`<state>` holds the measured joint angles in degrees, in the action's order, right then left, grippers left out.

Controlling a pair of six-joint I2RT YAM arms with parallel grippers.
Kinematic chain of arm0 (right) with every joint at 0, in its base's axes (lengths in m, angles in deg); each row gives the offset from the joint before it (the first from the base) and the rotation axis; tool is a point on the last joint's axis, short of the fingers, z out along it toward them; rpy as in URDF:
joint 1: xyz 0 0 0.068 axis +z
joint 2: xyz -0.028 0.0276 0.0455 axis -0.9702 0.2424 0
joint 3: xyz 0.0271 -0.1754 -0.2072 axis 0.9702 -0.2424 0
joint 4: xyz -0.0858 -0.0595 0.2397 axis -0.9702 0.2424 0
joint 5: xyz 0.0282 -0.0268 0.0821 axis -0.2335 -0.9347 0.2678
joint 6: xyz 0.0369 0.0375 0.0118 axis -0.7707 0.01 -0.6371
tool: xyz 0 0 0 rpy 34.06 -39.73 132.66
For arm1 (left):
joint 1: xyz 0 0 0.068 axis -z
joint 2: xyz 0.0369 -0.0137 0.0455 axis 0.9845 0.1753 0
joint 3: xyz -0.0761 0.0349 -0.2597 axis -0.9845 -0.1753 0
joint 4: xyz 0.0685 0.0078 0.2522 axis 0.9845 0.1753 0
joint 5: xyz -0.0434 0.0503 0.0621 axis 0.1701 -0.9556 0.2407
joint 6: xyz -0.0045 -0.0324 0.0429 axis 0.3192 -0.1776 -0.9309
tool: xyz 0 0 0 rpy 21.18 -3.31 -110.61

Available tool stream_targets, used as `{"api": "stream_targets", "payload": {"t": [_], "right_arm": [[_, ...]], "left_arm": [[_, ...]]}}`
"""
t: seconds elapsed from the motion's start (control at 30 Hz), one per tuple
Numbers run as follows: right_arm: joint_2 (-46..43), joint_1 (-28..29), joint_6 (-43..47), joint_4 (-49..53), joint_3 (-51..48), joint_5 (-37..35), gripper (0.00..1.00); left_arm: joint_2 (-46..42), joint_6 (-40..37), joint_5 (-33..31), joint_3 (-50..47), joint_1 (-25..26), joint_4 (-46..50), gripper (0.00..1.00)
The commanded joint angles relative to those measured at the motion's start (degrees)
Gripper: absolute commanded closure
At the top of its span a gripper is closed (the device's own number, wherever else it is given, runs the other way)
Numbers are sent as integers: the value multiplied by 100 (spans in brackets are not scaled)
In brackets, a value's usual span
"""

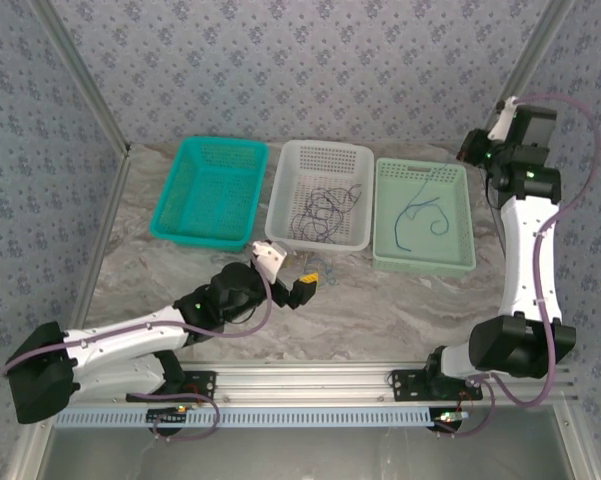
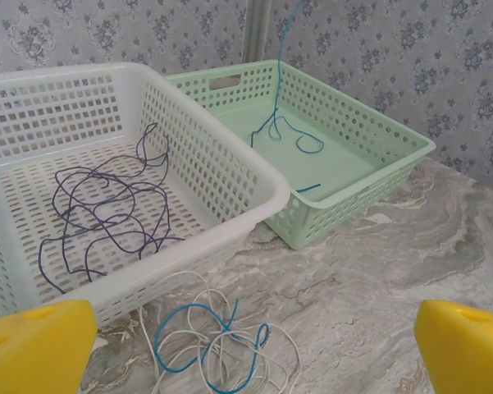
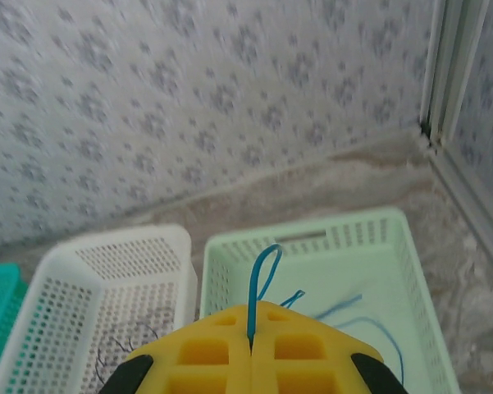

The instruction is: Untangle the cables

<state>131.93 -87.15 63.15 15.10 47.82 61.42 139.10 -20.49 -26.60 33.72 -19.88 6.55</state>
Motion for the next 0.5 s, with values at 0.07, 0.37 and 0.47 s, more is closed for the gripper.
{"api": "stream_targets", "payload": {"t": [0.07, 0.37, 0.47], "right_arm": [[-64, 149, -32, 93, -514, -133, 84], [245, 232, -287, 436, -852, -512, 48], [150, 320, -270, 407, -847, -299, 42]], "left_arm": [[-196, 148, -164, -118, 17, -3, 1], [-289, 210, -269, -238, 8, 84, 0], [-330, 225, -317, -266, 7, 141, 1]]}}
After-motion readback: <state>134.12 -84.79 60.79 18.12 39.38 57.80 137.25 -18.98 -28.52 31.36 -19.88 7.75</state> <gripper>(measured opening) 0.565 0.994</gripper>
